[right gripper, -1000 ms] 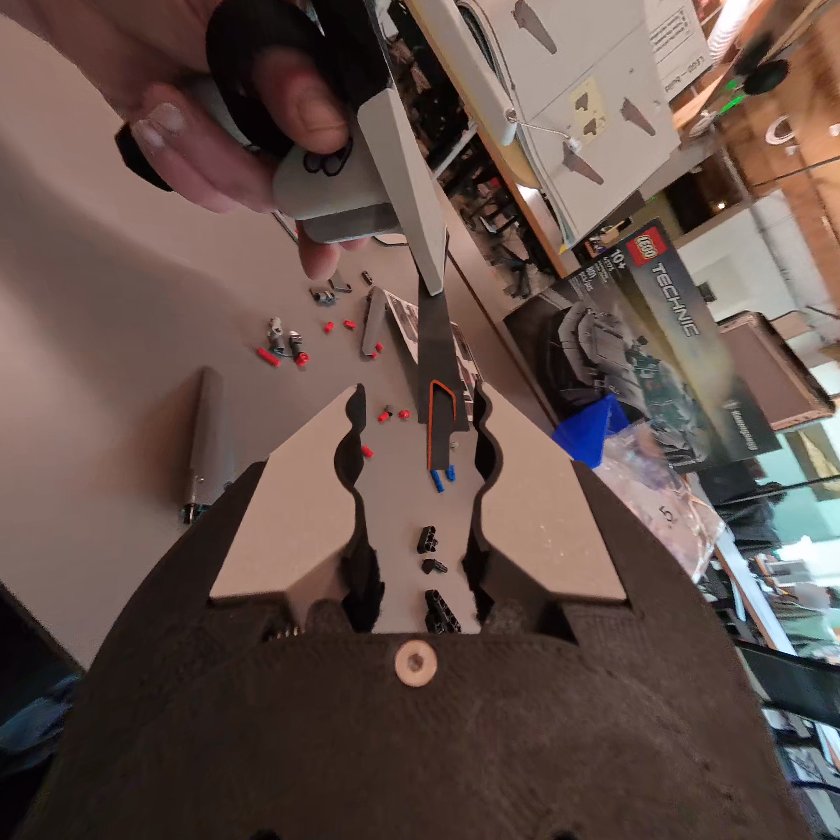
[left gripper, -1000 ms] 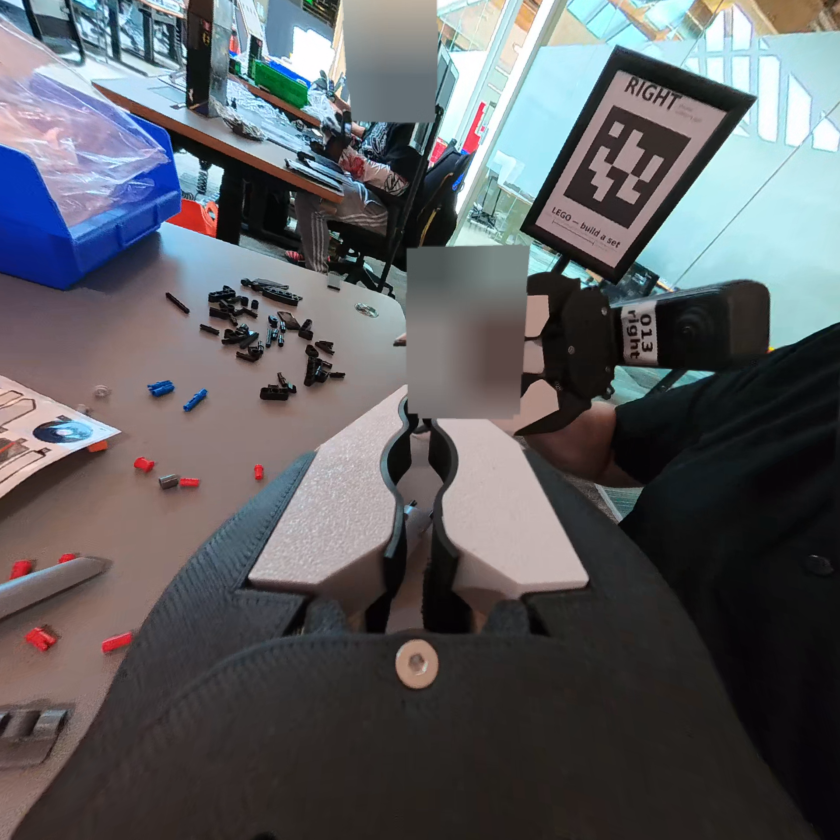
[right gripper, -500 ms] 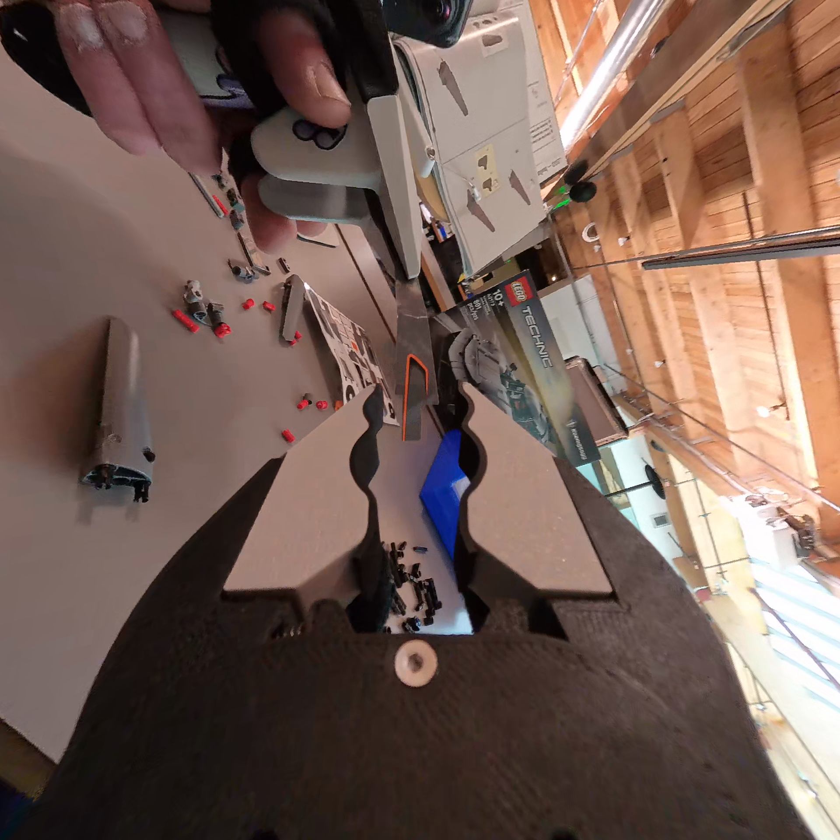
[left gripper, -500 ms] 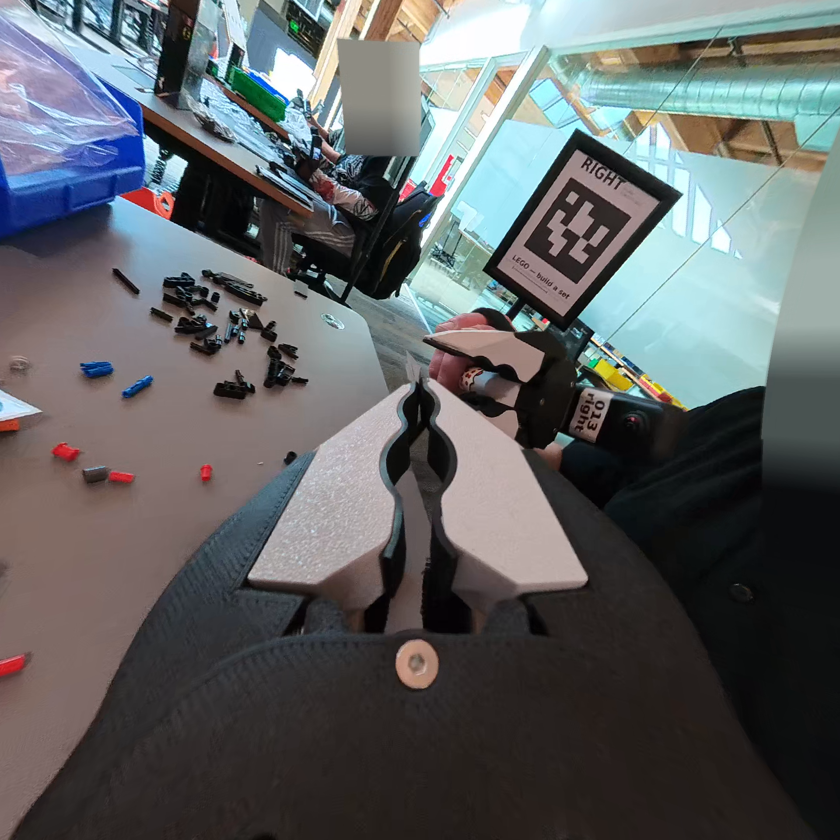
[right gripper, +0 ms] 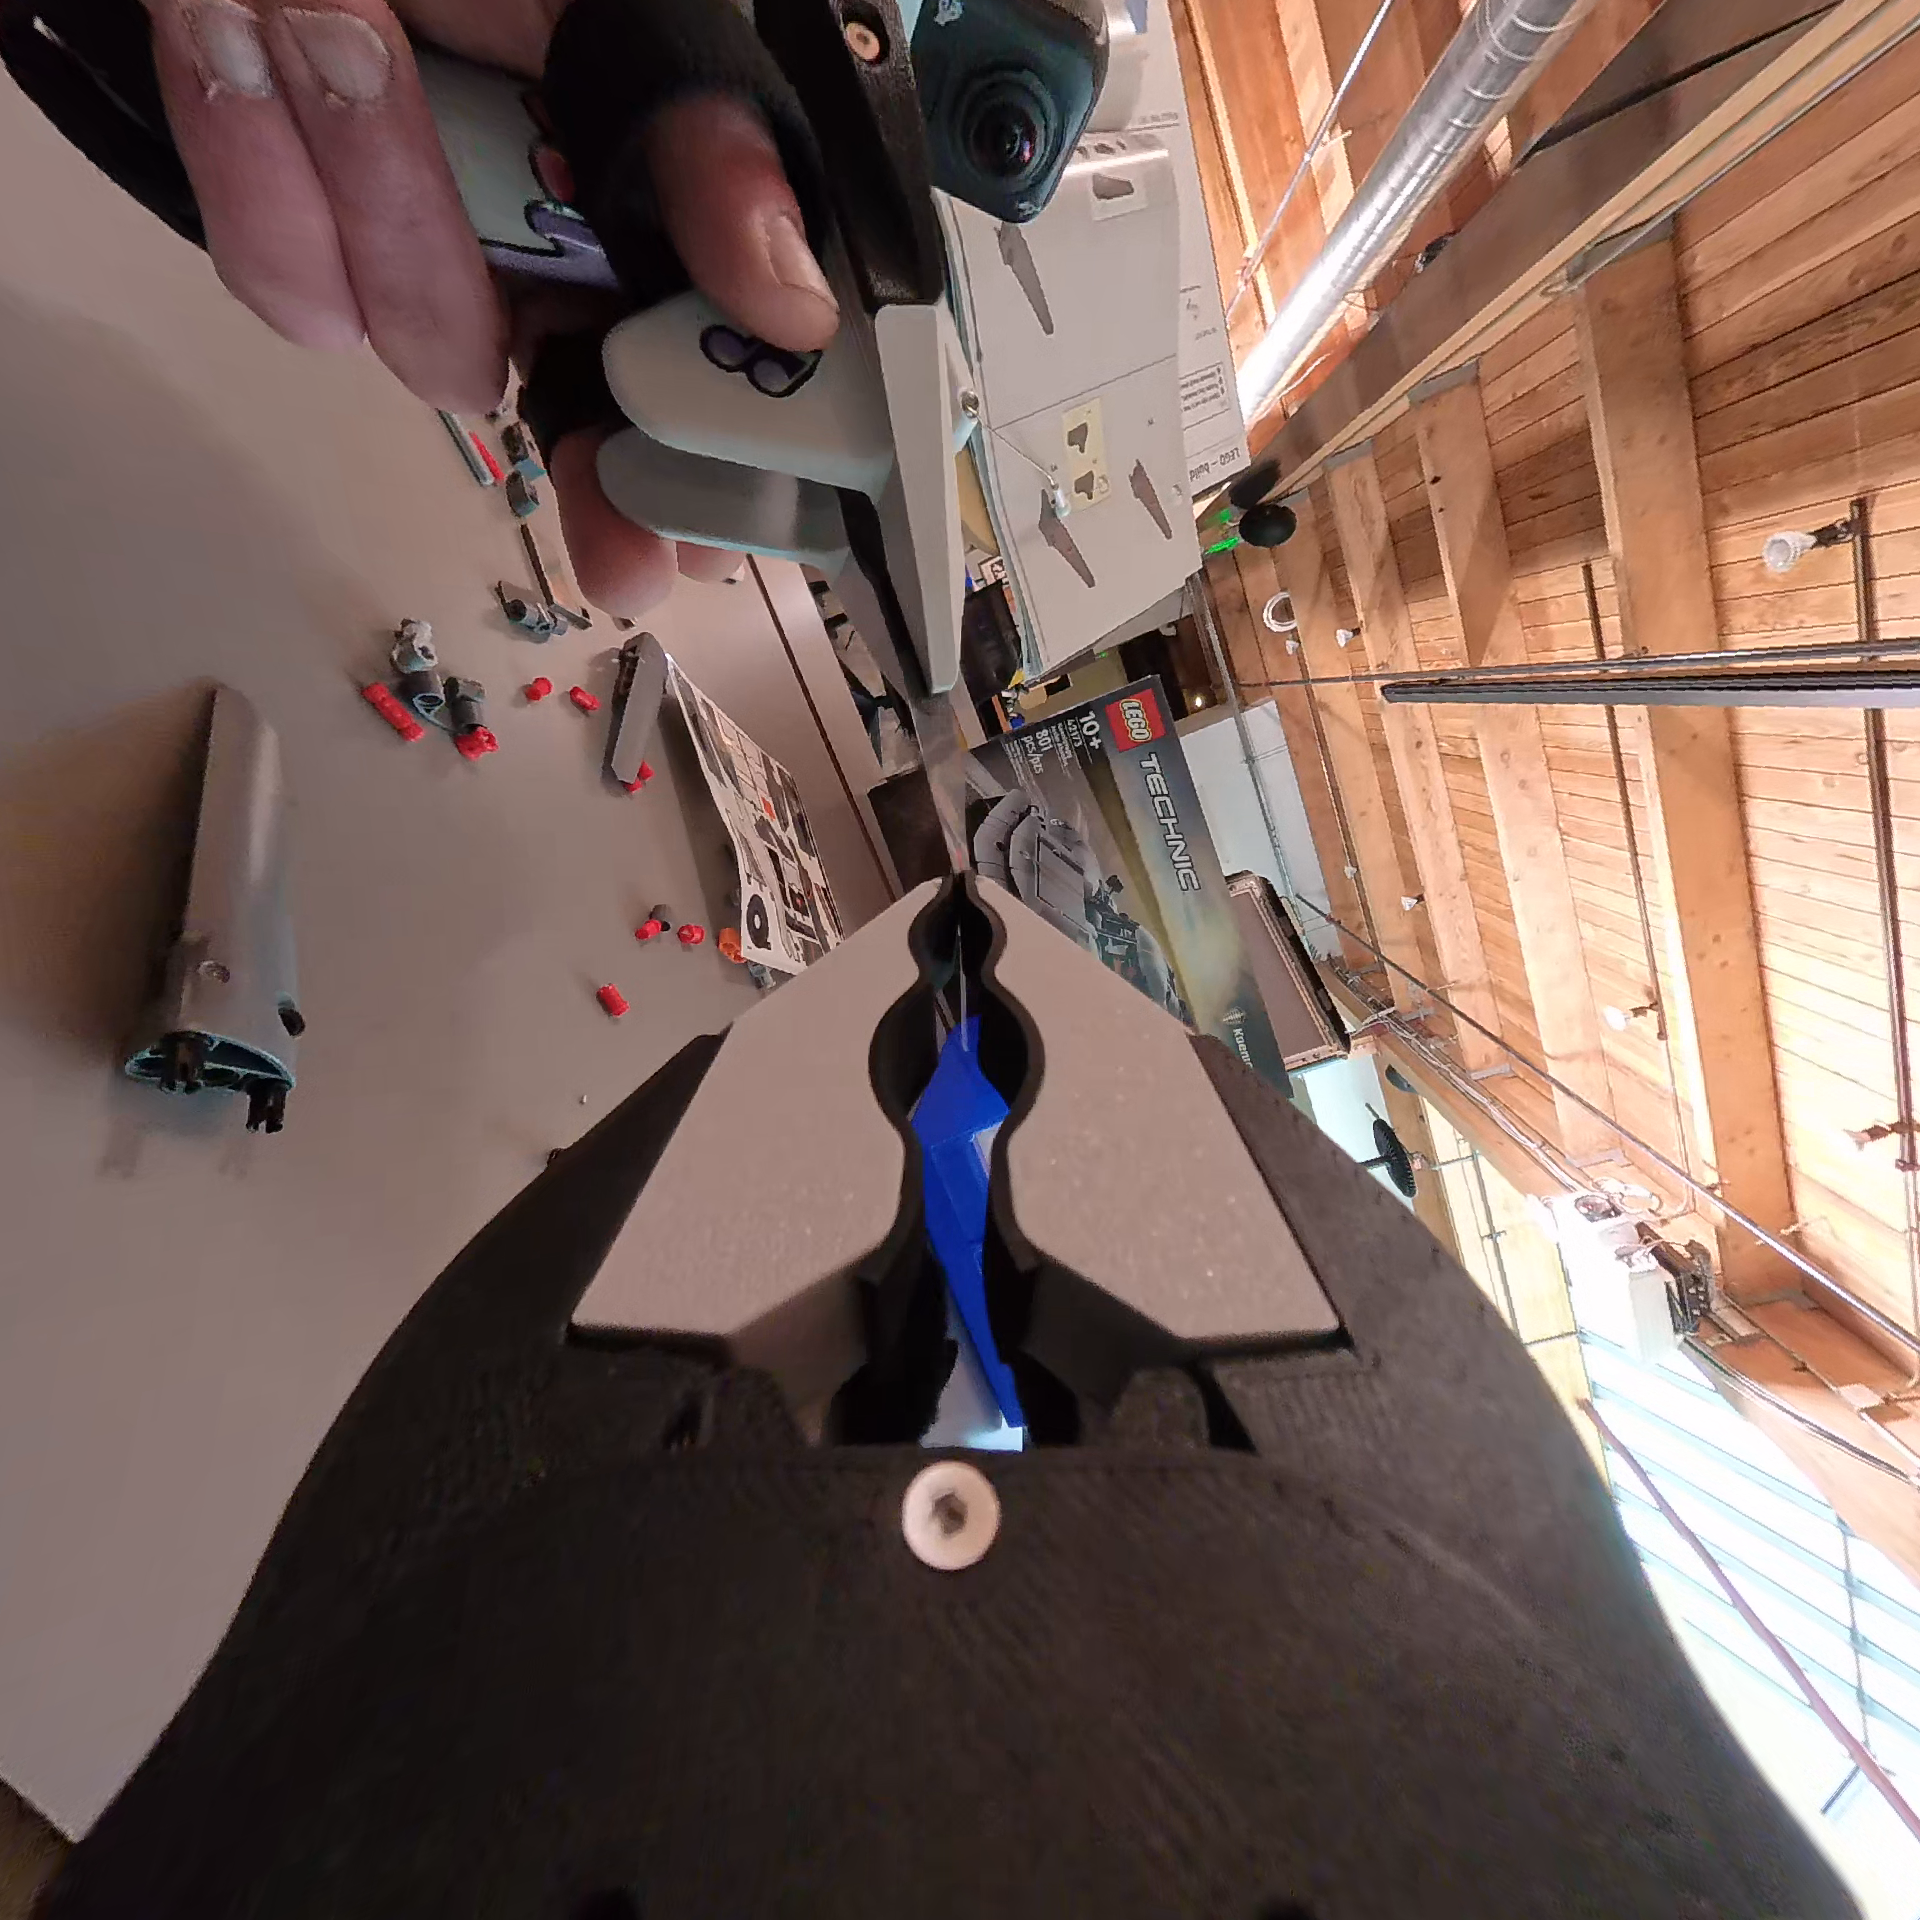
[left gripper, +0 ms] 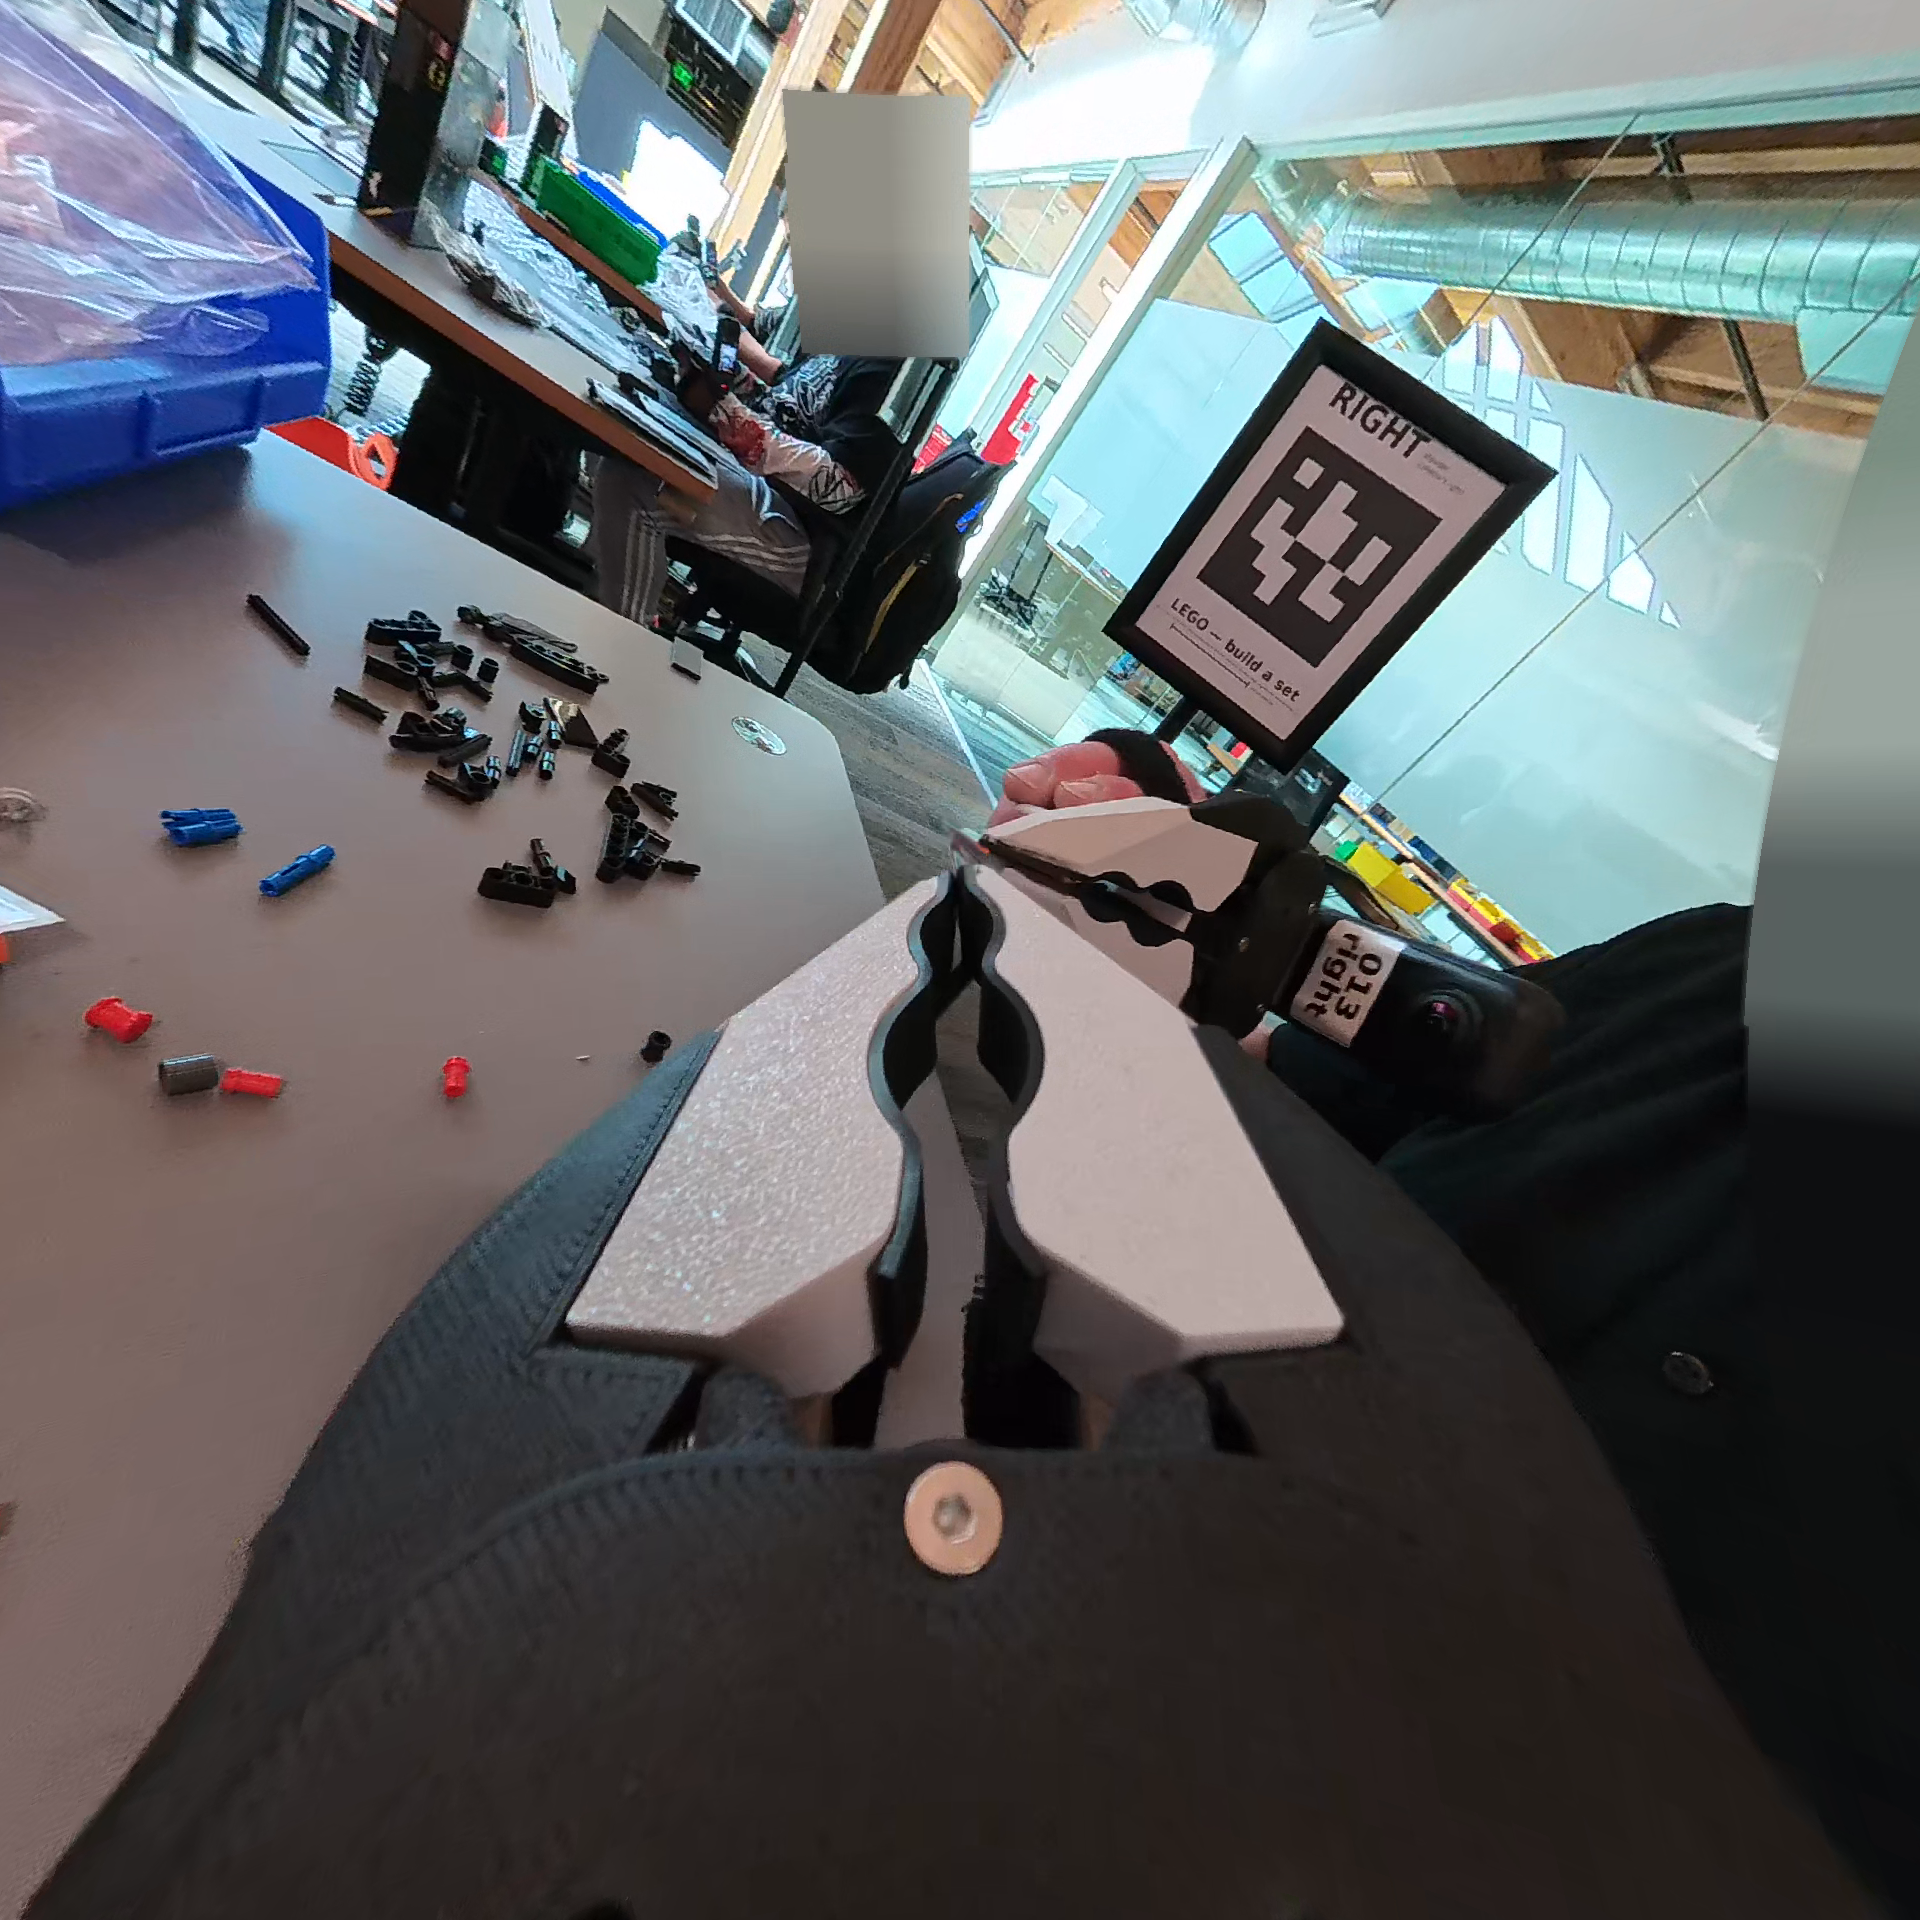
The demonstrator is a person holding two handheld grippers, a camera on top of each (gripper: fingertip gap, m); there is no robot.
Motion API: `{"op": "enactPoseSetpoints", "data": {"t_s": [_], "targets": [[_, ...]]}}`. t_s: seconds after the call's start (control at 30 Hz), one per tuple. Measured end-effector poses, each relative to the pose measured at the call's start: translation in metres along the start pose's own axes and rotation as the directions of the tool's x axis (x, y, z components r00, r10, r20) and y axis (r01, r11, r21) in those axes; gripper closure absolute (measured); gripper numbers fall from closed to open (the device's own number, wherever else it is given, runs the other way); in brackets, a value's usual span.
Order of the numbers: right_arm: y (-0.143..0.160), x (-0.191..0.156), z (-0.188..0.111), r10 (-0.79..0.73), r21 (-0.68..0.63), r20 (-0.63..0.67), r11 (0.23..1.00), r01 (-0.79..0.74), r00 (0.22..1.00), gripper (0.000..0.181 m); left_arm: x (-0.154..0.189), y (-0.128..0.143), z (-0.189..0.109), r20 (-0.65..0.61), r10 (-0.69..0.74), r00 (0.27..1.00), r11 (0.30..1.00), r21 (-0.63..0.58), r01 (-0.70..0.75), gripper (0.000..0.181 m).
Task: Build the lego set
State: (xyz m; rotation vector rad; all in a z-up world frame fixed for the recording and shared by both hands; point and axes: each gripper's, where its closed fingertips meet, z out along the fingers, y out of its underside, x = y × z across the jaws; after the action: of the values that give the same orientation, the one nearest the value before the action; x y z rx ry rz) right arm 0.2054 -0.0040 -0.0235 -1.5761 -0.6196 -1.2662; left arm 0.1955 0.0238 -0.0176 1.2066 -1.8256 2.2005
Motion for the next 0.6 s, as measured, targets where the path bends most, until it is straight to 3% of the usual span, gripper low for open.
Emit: {"op": "enactPoseSetpoints", "data": {"t_s": [0.07, 0.27, 0.33, 0.43, 0.53, 0.6], "targets": [[0.0, 0.0, 0.0, -0.006, -0.006, 0.01, 1.0, 0.006, 1.0, 0.181, -0.002, 0.001, 0.0, 0.021, 0.018, 1.0, 1.0, -0.005, -0.017, 0.181], [0.006, 0.0, 0.001, -0.001, -0.037, 0.023, 0.999, 0.002, 1.0, 0.181, 0.005, 0.006, 0.004, 0.101, 0.22, 0.97, 0.974, -0.075, -0.213, 0.157], [0.009, 0.003, 0.0, 0.006, -0.051, 0.018, 0.999, -0.005, 1.0, 0.181, 0.0, 0.003, 0.002, 0.173, 0.313, 0.934, 0.949, -0.099, -0.3, 0.131], [0.014, 0.008, -0.003, 0.001, -0.058, 0.023, 0.998, 0.001, 1.0, 0.181, -0.004, -0.001, -0.005, 0.218, 0.421, 0.88, 0.905, -0.162, -0.393, 0.132], [0.018, 0.009, -0.005, -0.016, -0.074, 0.045, 0.997, 0.019, 0.999, 0.181, -0.014, 0.005, -0.012, 0.274, 0.612, 0.742, 0.786, -0.312, -0.534, 0.136], [0.02, 0.005, -0.008, -0.023, -0.077, 0.077, 0.997, 0.029, 0.997, 0.181, -0.023, 0.025, -0.018, 0.226, 0.69, 0.687, 0.697, -0.464, -0.548, 0.133]]}}
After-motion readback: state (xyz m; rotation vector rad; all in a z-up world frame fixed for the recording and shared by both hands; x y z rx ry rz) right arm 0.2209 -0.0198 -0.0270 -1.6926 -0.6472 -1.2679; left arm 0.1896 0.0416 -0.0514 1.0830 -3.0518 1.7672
